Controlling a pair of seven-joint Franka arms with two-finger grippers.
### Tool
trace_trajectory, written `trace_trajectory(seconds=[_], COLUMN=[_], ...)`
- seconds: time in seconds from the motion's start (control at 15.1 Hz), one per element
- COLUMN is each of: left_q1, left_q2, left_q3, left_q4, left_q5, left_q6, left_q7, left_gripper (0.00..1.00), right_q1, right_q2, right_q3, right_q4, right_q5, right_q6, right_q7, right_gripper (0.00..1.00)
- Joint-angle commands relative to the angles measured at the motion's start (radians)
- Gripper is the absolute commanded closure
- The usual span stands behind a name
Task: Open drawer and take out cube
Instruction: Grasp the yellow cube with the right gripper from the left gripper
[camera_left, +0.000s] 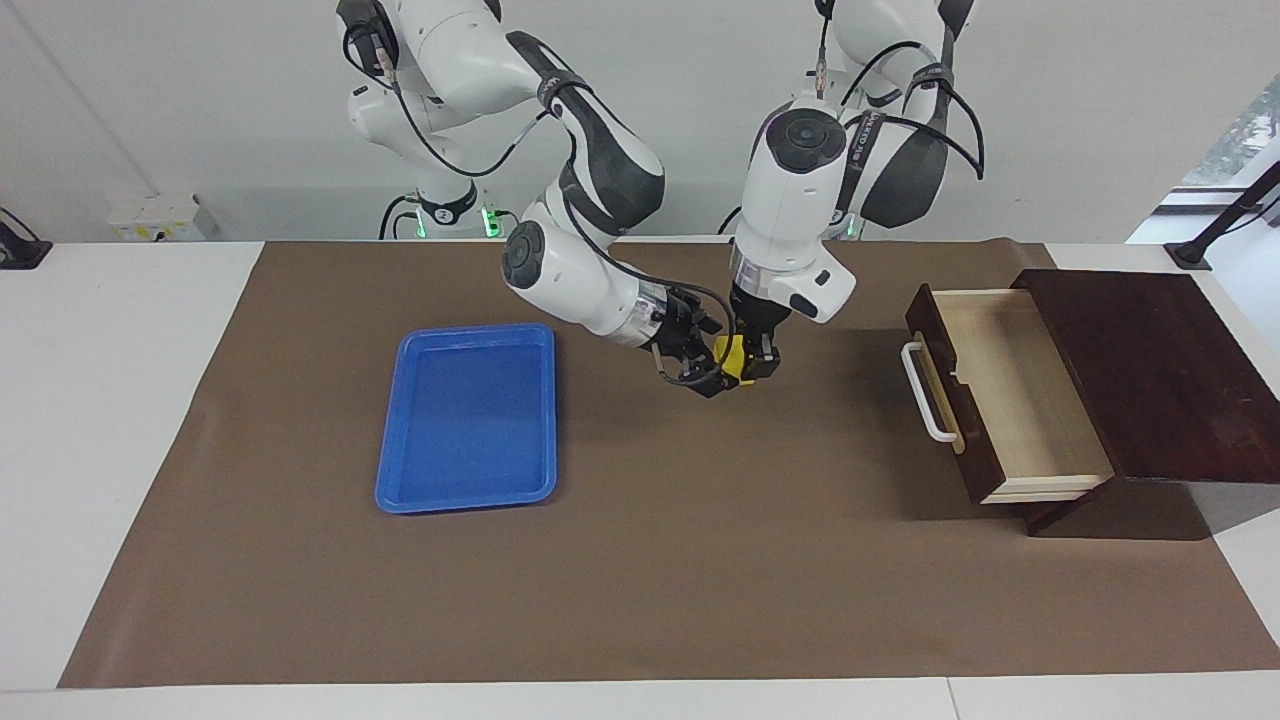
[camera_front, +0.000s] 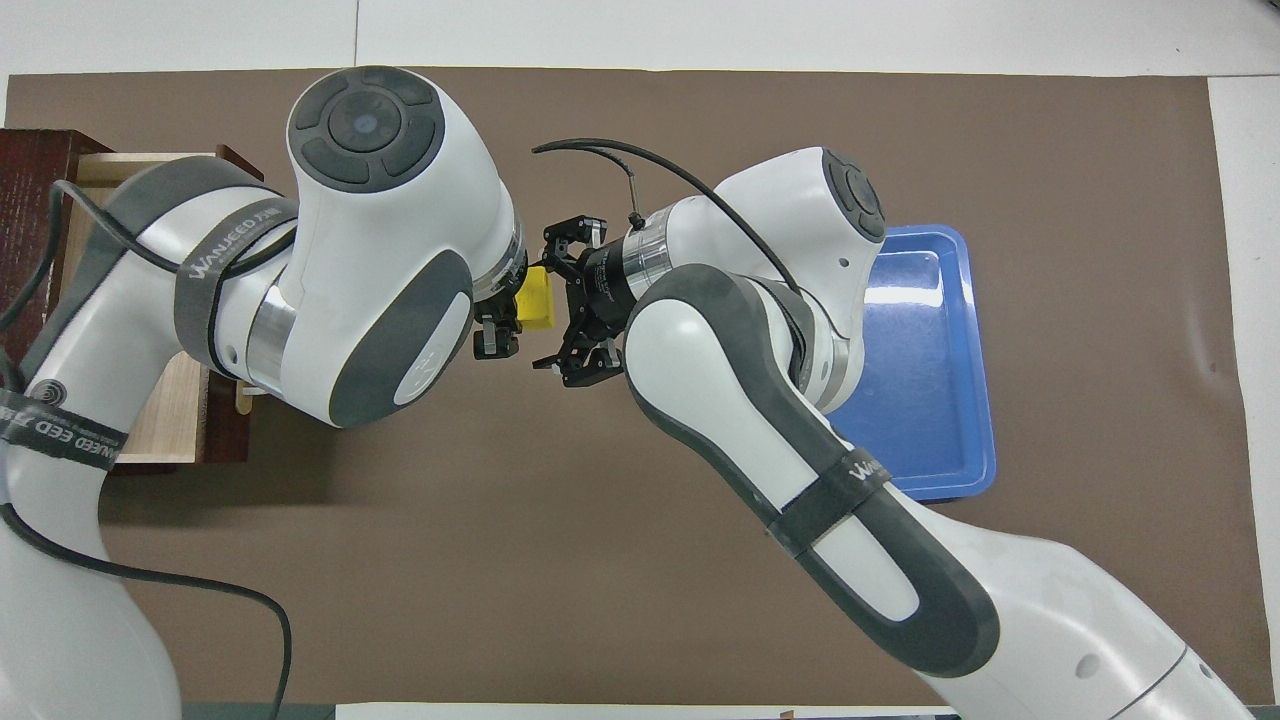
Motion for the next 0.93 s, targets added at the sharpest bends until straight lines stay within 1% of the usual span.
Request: trace_trajectory(seconds=[0.0,0.07,0.13,0.79,0.86], left_q1=[-0.005,-0.005,-0.005,0.002,0.002], left_q2=[-0.015,-0.015,-0.015,-0.015,-0.015], left_q3=[0.006,0.006,0.006,0.007,0.007], left_q4=[-0.014,-0.014,-0.014,0.009,0.009], left_q5=[0.012,0.012,0.012,0.006,0.004], left_q6=[-0.001,-0.001,-0.001,-0.028,-0.028], left_q7=[-0.010,-0.010,-0.010,-0.009,-0.009], left_gripper=[1.00,1.00,1.00,1.00,0.89], right_q1=[0.003,0.003,0.003,-0.023,-0.023], right_q2=[0.013,0.013,0.013,0.013,0.013], right_q3=[0.000,0.000,0.000,0.000,0.000], right_q4=[0.018,0.018,0.017,0.028,0.028], right_q5=[0.009,0.011,0.012,0.005,0.005], right_q6=[-0.011,-0.009,-0.009,-0.020,-0.020], right_q7=[0.021,0.023,0.026,0.020,0.020], right_gripper=[0.65,0.89,1.00,1.00,1.00])
